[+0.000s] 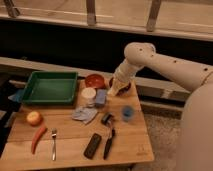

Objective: Place banana in plastic cup

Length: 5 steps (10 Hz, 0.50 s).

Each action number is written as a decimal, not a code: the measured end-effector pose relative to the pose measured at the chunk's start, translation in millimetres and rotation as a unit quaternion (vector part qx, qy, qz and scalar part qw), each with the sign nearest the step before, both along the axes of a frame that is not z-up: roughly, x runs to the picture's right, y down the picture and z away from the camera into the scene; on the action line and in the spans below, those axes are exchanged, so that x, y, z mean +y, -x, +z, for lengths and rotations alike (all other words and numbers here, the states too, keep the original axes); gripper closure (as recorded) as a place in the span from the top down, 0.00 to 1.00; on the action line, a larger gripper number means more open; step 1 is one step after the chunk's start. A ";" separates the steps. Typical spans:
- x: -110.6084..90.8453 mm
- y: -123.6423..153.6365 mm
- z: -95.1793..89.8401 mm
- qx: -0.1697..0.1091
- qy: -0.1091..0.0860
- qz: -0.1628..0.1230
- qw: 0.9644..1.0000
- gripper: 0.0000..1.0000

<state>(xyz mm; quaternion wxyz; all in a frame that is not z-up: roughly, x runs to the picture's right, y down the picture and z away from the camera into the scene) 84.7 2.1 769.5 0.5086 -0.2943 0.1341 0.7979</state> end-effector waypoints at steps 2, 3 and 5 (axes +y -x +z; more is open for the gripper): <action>39.9 -16.7 -15.2 0.006 0.035 0.003 0.999 0.00; 55.6 -24.0 -20.4 0.013 0.051 0.009 0.999 0.00; 85.5 -36.1 -28.4 0.025 0.083 0.028 0.996 0.00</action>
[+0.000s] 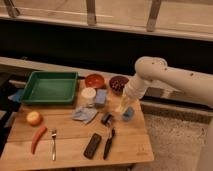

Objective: Place banana in plastic cup

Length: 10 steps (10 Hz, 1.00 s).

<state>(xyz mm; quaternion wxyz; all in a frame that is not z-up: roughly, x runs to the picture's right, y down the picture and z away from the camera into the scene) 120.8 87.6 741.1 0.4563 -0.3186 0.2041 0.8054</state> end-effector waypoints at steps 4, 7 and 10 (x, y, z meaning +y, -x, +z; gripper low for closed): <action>21.8 12.9 4.3 0.002 0.025 0.025 0.999 0.02; 21.3 10.7 14.7 0.016 0.032 0.032 0.999 0.32; 25.4 -12.3 17.8 0.041 0.036 0.044 0.998 0.53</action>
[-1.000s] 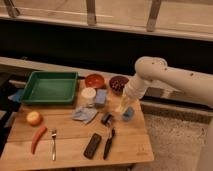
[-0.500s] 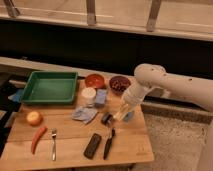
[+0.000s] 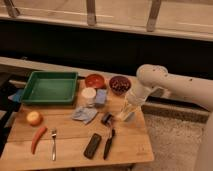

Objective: Place banana in plastic cup

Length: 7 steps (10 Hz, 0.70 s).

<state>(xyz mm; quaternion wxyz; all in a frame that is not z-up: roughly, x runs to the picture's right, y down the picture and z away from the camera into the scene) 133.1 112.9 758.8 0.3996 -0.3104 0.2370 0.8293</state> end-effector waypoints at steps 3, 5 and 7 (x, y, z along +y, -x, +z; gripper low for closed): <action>-1.6 -6.8 7.6 0.003 -0.007 0.019 1.000 0.74; -10.2 8.7 12.8 -0.012 -0.017 0.020 1.000 0.74; -19.7 21.2 15.2 -0.029 -0.029 0.019 0.999 0.74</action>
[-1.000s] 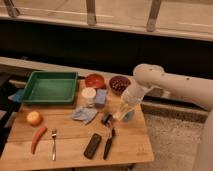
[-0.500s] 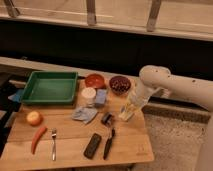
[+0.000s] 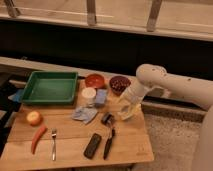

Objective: Place banana in plastic cup

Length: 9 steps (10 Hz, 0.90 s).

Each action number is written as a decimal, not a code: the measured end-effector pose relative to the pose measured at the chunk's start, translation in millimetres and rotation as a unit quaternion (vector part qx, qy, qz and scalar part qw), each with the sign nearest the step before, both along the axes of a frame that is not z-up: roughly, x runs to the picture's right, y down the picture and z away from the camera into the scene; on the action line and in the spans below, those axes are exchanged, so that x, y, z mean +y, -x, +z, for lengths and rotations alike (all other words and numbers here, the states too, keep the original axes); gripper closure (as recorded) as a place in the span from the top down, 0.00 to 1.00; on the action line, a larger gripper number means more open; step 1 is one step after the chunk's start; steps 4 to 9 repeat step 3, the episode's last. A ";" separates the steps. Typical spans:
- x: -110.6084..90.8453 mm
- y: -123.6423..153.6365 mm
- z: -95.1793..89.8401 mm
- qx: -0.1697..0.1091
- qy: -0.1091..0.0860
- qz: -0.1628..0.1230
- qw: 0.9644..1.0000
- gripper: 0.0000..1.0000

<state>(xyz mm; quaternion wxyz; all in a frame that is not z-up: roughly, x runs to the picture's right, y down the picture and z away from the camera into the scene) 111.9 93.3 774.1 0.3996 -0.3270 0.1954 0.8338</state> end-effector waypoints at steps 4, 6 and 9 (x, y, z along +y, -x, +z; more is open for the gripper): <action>-20.8 0.6 -9.6 0.010 -0.026 -0.010 1.000 0.74; -20.8 0.6 -9.6 0.010 -0.026 -0.010 1.000 0.74; -20.8 0.6 -9.6 0.010 -0.026 -0.010 1.000 0.74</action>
